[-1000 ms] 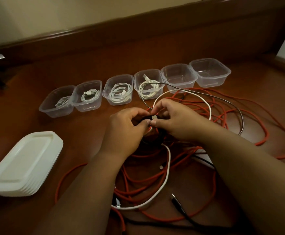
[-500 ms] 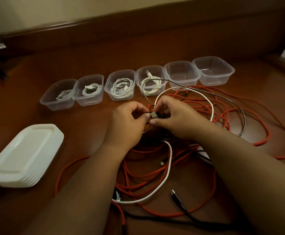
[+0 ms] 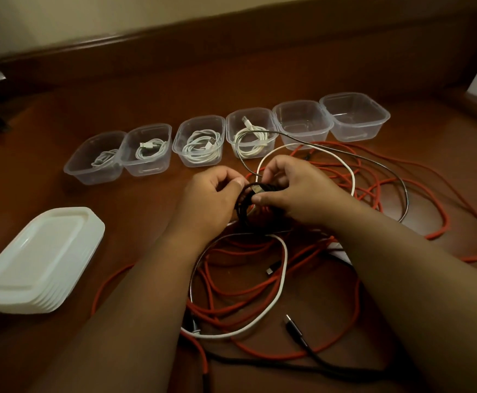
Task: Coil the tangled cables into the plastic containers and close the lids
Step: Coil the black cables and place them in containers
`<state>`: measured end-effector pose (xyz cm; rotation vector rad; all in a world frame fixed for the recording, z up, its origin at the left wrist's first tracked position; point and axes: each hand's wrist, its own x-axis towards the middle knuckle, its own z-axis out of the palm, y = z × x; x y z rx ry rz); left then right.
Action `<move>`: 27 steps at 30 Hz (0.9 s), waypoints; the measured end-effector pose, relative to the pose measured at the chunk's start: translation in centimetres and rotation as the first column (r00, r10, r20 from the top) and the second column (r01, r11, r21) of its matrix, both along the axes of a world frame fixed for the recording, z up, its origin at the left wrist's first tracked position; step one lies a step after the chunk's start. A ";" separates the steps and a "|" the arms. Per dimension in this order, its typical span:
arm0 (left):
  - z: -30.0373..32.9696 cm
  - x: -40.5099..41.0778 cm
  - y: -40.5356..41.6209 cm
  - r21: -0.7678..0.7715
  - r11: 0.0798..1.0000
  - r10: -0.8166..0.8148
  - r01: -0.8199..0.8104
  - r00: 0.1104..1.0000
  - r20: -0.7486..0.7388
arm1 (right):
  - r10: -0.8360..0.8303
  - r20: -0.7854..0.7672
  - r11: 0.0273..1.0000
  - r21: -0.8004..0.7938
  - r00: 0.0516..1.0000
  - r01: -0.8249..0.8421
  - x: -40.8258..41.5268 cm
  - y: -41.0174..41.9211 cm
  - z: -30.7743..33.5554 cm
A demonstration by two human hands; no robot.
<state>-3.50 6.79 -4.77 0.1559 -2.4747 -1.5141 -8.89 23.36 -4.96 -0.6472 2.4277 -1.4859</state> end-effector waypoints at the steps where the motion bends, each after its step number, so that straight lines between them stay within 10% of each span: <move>1: 0.0 -0.1 -0.2 0.047 0.999 -0.018 0.016 0.999 0.038 | 0.006 -0.013 1.000 0.003 1.000 -0.006 0.0 0.0 -0.1; 13: 0.6 0.3 -0.7 0.309 0.939 -0.172 0.151 0.984 0.042 | 0.082 -0.142 0.996 -0.012 0.987 -0.084 0.5 0.1 0.1; 27: 4.5 3.9 -0.3 0.079 0.990 -0.121 0.118 0.992 0.045 | 0.133 0.016 0.989 -0.067 0.991 -0.132 5.1 -0.1 5.4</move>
